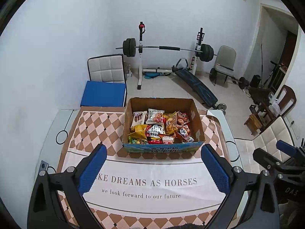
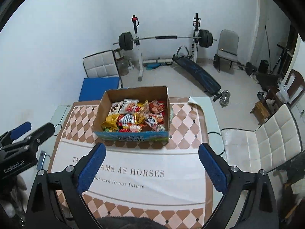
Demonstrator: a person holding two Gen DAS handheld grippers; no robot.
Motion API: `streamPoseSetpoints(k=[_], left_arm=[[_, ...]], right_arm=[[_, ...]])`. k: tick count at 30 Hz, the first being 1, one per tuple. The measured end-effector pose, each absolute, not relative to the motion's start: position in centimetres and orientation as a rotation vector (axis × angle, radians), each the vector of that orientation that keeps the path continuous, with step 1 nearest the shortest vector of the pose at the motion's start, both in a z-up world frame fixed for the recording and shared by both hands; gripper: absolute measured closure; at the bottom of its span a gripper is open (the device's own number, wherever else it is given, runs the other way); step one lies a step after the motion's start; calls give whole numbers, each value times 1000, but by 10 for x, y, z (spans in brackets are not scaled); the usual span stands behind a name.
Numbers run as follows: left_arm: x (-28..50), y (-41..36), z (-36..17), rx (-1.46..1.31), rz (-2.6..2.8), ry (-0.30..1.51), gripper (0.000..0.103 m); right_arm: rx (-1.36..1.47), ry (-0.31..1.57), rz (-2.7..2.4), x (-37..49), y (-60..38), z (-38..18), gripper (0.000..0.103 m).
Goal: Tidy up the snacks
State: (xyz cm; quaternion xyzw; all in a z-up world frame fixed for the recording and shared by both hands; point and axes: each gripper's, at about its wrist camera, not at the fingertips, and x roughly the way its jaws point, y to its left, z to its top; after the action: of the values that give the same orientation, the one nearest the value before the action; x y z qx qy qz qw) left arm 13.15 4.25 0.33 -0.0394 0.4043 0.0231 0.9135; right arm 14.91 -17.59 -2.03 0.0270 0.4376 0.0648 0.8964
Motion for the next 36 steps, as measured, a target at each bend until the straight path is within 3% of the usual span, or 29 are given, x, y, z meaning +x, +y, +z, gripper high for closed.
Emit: streamPoseSetpoints(k=[36], left_arm=[[188, 38, -41, -23, 83, 839, 0]], right_arm=[[15, 887, 41, 226, -167, -66, 2]])
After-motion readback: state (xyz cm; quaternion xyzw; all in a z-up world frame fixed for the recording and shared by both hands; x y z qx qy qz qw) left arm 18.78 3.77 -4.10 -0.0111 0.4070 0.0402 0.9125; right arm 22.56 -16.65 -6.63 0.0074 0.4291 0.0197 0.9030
